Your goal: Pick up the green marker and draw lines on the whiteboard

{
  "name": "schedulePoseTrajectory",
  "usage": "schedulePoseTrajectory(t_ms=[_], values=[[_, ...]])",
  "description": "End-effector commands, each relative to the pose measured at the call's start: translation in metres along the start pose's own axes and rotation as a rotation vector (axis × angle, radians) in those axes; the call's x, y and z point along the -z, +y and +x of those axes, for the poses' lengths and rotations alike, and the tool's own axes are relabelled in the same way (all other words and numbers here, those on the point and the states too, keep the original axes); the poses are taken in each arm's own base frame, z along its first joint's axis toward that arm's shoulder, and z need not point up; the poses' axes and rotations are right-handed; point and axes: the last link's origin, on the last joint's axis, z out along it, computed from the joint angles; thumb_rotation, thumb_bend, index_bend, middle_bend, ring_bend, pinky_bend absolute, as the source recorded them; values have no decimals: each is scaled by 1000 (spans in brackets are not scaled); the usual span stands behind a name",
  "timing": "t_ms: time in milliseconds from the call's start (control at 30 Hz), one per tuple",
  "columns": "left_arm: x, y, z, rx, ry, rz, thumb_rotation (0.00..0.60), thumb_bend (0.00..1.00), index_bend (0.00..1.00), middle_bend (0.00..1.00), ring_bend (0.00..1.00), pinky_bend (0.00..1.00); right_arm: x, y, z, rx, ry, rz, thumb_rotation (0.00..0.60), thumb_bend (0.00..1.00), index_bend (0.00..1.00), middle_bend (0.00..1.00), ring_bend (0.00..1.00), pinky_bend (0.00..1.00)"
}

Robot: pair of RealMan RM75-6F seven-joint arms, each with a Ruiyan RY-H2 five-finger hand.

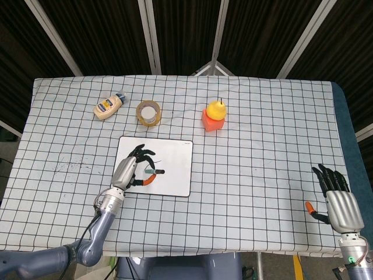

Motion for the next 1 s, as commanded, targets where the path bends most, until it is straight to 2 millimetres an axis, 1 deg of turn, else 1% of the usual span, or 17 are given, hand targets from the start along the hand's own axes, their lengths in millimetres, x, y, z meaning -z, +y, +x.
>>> schedulePoseTrajectory(t_ms=[33,233,367,467,633,767,900,1000], values=[[5,5,14,9,34,-32,600,526,716,249,54,113,0,0,0,-1,0,-1,600,324,0,0,0,36],[2,8,37,-23,85,-47,600,526,716,249,55,113,0,0,0,0,-1,-1,600,324,0,0,0,36],[-3,1,51,-118,110,-32,600,526,716,249,55,112,0,0,0,0,-3,-4,600,325,0,0,0,36],[-8,-7,62,-260,120,-18,600,526,716,248,54,113,0,0,0,0,-5,-5,600,324,0,0,0,36],[-16,-22,80,-592,126,24,600,526,716,242,54,112,0,0,-1,0,-6,-5,600,325,0,0,0,36],[-19,-34,89,-814,116,70,600,521,698,209,47,106,0,0,-1,1,-7,-4,600,325,0,0,0,36],[-19,-48,90,-957,87,131,600,513,670,185,44,93,-1,0,-1,0,-7,-5,600,325,0,0,0,36],[-18,-57,89,-1018,62,172,600,511,667,183,44,92,0,0,-1,1,-8,-5,600,324,0,0,0,36]])
